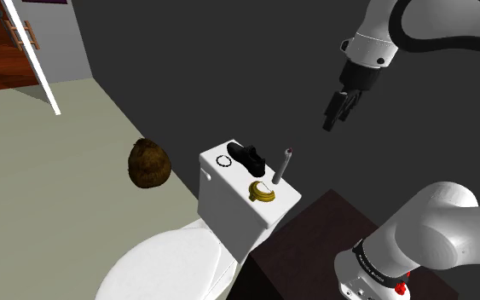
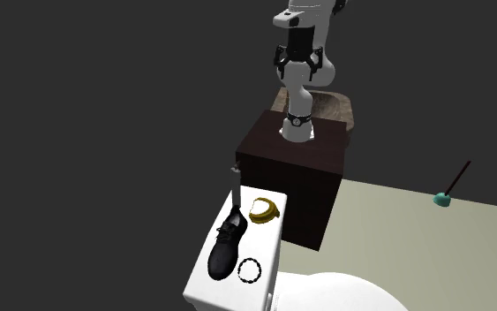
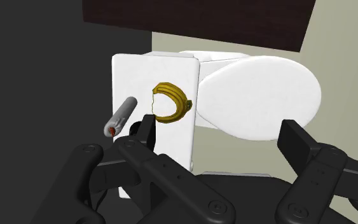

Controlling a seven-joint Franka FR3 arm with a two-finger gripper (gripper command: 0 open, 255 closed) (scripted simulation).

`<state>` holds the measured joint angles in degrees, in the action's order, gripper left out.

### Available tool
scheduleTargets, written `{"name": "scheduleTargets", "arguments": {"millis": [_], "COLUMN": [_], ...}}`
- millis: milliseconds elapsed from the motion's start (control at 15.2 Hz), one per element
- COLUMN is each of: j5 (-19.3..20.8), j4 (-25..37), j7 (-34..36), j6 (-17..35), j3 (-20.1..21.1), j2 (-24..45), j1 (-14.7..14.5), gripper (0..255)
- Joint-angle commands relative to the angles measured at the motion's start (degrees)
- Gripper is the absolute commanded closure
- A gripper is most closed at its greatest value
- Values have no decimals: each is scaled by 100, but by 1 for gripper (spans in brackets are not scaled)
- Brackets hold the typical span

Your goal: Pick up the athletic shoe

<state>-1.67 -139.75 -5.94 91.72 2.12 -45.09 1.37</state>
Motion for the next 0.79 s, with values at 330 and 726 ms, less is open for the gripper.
{"name": "scheduleTargets", "arguments": {"millis": [330,726], "j5": [49,103], "j4": [-310,-402], "j7": [5,20], "j6": [1067,2314], "j3": [-48,-111], "j2": [704,1797], "j1": [98,212], "gripper": [0,0]}}
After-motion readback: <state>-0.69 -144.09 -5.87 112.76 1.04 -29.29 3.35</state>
